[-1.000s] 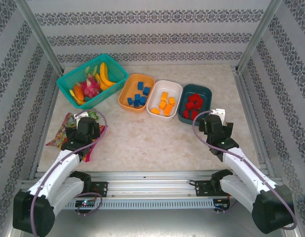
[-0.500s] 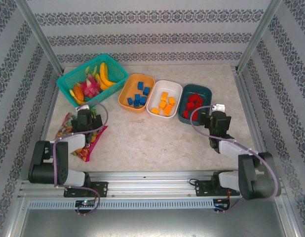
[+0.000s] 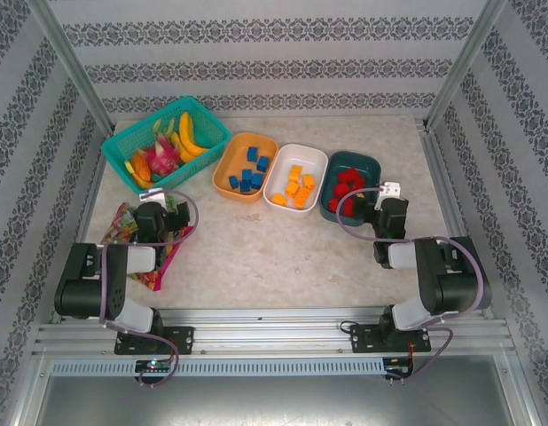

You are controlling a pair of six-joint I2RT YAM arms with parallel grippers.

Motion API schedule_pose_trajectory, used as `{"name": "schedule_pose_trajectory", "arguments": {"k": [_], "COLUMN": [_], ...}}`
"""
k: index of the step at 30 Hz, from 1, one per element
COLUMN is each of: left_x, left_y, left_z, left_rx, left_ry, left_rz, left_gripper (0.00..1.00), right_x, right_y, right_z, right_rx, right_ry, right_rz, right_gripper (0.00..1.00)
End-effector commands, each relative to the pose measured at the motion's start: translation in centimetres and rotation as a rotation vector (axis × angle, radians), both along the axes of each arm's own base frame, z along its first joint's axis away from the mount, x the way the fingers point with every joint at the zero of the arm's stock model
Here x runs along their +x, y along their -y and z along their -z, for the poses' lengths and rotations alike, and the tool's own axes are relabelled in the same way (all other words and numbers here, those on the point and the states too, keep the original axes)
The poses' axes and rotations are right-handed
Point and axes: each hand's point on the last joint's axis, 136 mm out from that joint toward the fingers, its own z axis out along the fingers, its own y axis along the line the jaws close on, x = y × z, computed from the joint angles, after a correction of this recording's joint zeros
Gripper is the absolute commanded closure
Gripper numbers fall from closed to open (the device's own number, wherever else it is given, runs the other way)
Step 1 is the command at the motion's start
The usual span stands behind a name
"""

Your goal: Sort the legos into containers by color

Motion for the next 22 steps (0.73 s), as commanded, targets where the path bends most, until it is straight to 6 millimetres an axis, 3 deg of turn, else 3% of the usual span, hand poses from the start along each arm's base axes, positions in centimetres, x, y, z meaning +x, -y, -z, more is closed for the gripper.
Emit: {"name": "schedule_pose_trajectory", "arguments": {"k": [1, 17, 22], "left_x": [1.2, 1.5, 2.0], "left_y": [0.6, 0.9, 2.5], "left_z": [-1.5, -1.8, -1.6], "left_rx": [0.032, 0.043, 0.036], "left_ry": [0.056, 0.069, 0.043], "left_rz": [0.033, 0.045, 0.145], "left_gripper": [0.0, 0.0, 0.0], "right_x": [0.7, 0.7, 0.6], "right_y": [-0.2, -0.2, -0.1], "right_z": [-1.8, -1.7, -1.8], "right_rx": [-0.038, -0.034, -0.036], "right_ry": [0.065, 0.059, 0.064], "right_rz": [0.008, 0.008, 0.01], "right_gripper": [0.02, 0.02, 0.02]}}
